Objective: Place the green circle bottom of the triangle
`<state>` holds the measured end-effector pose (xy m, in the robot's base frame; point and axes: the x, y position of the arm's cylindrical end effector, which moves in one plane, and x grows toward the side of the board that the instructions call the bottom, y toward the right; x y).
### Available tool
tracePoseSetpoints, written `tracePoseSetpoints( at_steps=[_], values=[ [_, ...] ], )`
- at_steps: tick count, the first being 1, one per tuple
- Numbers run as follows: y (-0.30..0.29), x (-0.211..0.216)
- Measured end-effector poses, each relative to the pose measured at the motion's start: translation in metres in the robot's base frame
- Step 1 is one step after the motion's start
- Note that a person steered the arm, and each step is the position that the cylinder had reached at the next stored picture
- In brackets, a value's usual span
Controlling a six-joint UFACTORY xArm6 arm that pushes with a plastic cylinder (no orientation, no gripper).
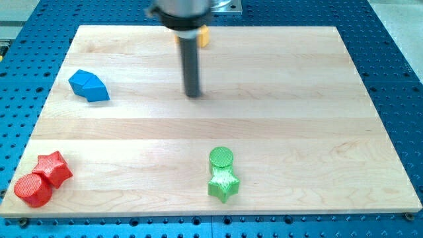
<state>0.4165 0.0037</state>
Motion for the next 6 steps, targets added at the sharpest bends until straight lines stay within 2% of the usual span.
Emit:
tracePoseSetpoints(
  at_steps=[1,2,3,5,6],
  values=[
    [0.062,0.069],
    [0.079,0.135],
    [0.079,0.169],
    [0.047,0.171],
    [0.004,0.127]
  ],
)
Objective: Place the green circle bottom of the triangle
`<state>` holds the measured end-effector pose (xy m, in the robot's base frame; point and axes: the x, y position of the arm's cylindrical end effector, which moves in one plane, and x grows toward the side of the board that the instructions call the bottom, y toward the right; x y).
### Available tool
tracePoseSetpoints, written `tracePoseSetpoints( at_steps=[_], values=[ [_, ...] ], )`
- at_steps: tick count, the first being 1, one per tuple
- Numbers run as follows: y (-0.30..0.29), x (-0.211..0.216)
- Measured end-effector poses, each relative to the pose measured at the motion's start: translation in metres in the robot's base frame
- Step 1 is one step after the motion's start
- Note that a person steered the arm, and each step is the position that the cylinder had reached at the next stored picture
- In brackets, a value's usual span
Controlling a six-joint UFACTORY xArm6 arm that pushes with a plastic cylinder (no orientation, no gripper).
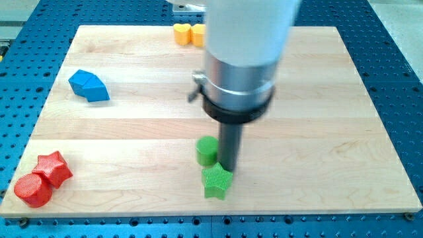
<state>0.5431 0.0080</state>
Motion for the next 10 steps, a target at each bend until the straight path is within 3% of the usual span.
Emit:
tracePoseSetpoints(
  at_steps=[2,5,7,8,10],
  values=[
    [-0.061,-0.019],
    [-0.103,-0.084],
    [-0.191,-0.084],
    [-0.196,-0.080],
    [-0.199,-0.002]
  ],
)
